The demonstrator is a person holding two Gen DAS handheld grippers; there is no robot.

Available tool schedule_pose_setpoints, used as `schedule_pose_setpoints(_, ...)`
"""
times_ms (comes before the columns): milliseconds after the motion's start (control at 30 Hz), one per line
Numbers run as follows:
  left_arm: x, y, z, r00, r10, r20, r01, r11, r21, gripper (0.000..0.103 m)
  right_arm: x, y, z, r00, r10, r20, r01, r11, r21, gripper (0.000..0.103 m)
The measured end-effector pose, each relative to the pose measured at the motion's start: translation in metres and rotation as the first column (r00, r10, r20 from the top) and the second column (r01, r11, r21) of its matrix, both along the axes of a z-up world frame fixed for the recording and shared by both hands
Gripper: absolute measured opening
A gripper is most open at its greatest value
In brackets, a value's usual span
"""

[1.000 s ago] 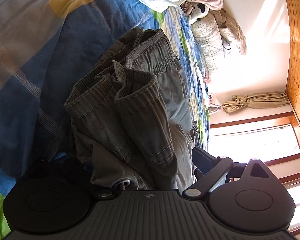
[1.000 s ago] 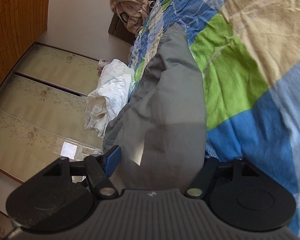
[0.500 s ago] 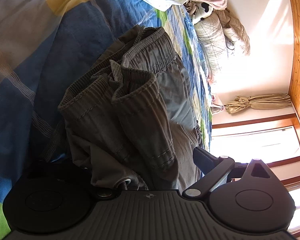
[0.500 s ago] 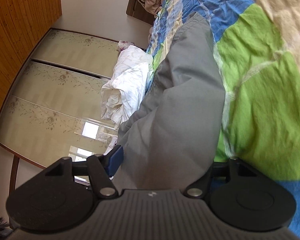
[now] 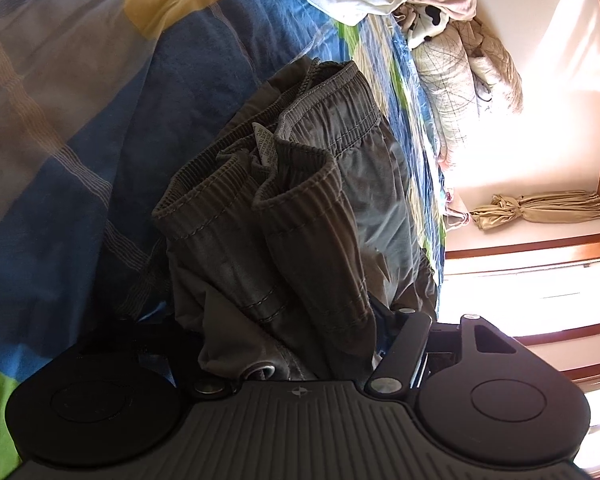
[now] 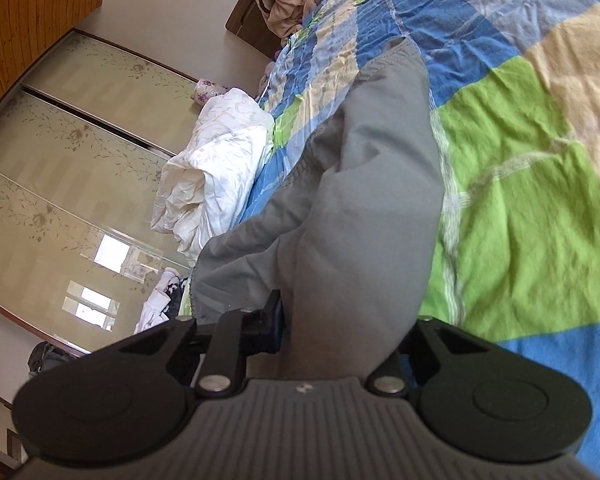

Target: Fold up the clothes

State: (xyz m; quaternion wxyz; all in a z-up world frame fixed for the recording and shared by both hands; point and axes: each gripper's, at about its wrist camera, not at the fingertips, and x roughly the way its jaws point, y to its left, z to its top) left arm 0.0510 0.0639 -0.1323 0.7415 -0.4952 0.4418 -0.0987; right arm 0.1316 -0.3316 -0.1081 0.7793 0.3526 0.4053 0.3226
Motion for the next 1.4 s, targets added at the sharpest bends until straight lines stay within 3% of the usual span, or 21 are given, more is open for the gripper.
schedule_pose_setpoints(233,-0.005,-0.002,0.016,1.000,-0.022,0.016,0.020,0.996,0.088,0.056,-0.014,0.019,0.031,0.996,-0.007,0.093,0.022,0.988,-0.153,0.018)
schedule_pose_setpoints(500,-0.009,0.007,0.046,0.995,-0.030,0.098,0.016,0.990,0.138,0.051,-0.028,0.030,0.052,0.986,-0.037,0.164,0.065,0.983,-0.169,0.017)
schedule_pose_setpoints(933,-0.001,-0.009,0.086,0.984,-0.107,0.145,0.079,0.979,0.188,0.050,-0.058,0.017,0.087,0.968,-0.094,0.231,0.140,0.972,-0.188,0.017)
schedule_pose_setpoints(1400,0.003,-0.076,0.114,0.947,-0.262,0.183,0.213,0.944,0.250,0.050,-0.100,-0.038,0.109,0.938,-0.204,0.281,0.258,0.951,-0.171,0.017)
